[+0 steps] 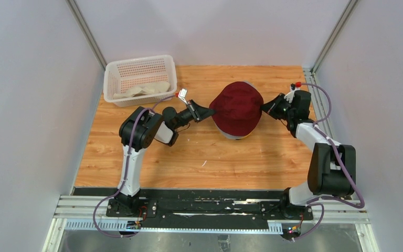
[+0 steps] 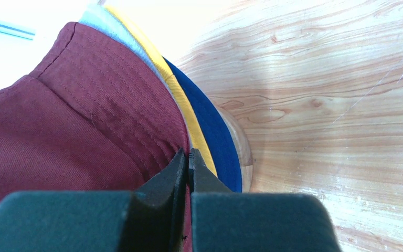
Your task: Stack the hats
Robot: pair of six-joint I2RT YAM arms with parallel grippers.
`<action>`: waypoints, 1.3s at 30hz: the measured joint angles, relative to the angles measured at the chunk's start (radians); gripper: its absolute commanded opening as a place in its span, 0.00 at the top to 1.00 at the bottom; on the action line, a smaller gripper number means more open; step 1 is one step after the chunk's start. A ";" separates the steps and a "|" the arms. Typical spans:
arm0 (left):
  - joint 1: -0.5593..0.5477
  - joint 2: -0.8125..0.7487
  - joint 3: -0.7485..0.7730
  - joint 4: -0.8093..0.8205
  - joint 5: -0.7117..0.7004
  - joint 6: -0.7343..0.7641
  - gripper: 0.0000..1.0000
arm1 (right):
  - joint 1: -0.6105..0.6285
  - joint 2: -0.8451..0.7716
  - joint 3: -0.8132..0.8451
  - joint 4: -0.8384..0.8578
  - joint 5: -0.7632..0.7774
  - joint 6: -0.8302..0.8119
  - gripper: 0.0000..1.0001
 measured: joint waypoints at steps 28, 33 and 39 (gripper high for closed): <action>-0.143 -0.047 -0.125 0.000 -0.159 0.042 1.00 | 0.050 0.044 0.146 -0.095 0.050 -0.055 1.00; -0.203 -0.068 -0.150 -0.002 -0.203 0.055 1.00 | 0.071 0.130 0.245 -0.114 0.050 -0.080 0.99; -0.258 -0.083 -0.160 -0.002 -0.255 0.061 0.99 | 0.082 0.236 0.346 -0.125 0.010 -0.096 0.99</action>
